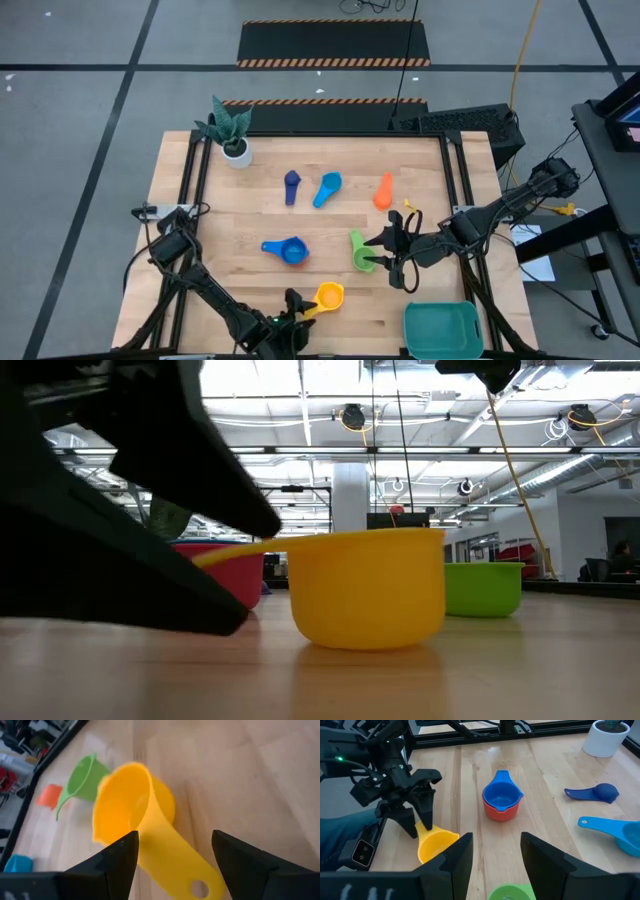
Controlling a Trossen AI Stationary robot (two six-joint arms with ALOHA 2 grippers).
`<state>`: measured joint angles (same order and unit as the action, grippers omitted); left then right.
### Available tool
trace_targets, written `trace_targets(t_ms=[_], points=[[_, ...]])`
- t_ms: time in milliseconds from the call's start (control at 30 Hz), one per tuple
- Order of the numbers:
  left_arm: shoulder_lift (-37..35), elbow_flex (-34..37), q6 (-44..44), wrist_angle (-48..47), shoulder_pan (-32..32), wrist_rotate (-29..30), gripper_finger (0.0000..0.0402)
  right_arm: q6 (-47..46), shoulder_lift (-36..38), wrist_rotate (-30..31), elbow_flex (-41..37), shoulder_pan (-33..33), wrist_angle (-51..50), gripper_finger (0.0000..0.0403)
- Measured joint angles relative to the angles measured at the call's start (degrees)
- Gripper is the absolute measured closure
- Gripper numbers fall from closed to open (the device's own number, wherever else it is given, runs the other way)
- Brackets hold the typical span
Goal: Nest measuring cups in basket
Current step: Stack the yellow measuring cup on top of the blue measuring cup
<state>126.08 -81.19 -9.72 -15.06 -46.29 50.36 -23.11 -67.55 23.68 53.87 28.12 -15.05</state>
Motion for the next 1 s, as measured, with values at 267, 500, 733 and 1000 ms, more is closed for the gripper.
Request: trace_targets(t_ms=[267,500,733,1000], points=[[0.0,0.0,-3.54,-2.92,-1.13,7.89,0.0147,0.0,0.0,0.0,0.0,0.0,-0.04,0.0243],[0.0,0.0,-8.7,-5.94,-0.43,8.26,0.0147,0.0,0.0,0.0,0.0,0.0,-0.04,0.0243],[0.0,0.0,-15.29,-12.18,0.49,8.35,0.0147,0.04,0.0,0.0,0.0,0.0,-0.04,0.0243],[0.0,0.0,-15.91,-12.82,1.09,8.71,0.0147,0.24,0.0,0.0,0.0,0.01,-0.02,0.0243]])
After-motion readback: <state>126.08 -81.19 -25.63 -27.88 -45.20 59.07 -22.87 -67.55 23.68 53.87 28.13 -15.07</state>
